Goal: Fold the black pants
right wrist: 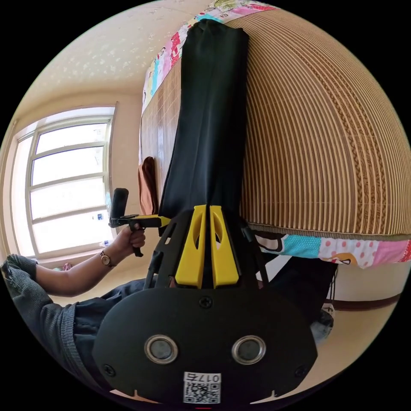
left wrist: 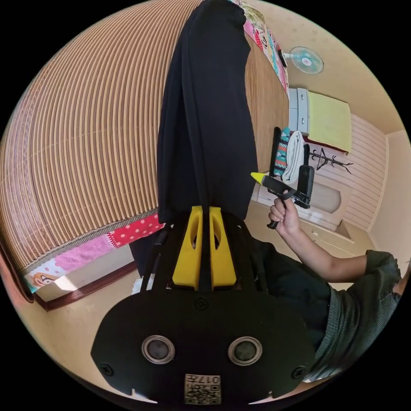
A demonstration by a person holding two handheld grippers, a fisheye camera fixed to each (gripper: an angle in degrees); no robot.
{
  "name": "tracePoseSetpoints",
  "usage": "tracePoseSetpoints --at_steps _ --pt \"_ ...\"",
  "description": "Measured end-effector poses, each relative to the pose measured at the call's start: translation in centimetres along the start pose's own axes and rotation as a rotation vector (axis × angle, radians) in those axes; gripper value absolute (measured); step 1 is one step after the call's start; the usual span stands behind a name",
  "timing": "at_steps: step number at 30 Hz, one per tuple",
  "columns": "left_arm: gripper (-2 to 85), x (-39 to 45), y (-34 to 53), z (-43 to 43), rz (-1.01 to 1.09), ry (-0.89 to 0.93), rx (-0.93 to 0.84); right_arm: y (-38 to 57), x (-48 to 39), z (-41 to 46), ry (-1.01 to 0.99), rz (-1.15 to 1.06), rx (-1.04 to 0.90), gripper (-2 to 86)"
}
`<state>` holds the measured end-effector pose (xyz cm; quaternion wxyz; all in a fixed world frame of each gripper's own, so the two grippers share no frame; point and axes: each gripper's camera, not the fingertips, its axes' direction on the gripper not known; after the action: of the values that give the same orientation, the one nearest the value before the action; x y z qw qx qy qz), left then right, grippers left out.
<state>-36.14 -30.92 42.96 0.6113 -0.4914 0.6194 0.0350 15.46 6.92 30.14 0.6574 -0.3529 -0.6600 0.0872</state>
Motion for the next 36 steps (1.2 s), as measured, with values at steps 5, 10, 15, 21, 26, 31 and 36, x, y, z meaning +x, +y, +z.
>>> tracePoseSetpoints --at_steps 5,10,15,21,26,31,36 --pt "3.1 -2.3 -0.9 2.6 -0.097 -0.12 -0.022 -0.7 1.7 3.0 0.154 0.021 -0.133 3.0" --pt "6.4 -2.5 -1.5 -3.0 -0.074 -0.12 0.181 0.2 3.6 -1.1 -0.006 0.014 -0.091 7.2" --pt "11.4 -5.9 -7.8 -6.3 -0.075 0.067 0.222 -4.6 7.8 -6.6 -0.193 0.065 0.074 10.0" --pt "13.7 -6.4 -18.9 -6.7 -0.028 0.146 0.275 -14.2 8.3 -6.5 -0.264 0.005 0.087 11.8" --pt "13.2 -4.0 -25.6 -5.7 0.032 0.153 0.277 -18.3 7.5 -5.3 -0.351 -0.005 0.106 10.0" --pt "5.3 -2.8 -28.1 -4.1 -0.013 0.036 0.163 -17.9 6.6 -5.0 -0.439 0.005 0.07 4.6" --pt "4.3 0.1 -23.4 -6.7 0.194 0.241 0.19 -11.8 3.4 -10.5 -0.62 -0.117 0.14 3.0"
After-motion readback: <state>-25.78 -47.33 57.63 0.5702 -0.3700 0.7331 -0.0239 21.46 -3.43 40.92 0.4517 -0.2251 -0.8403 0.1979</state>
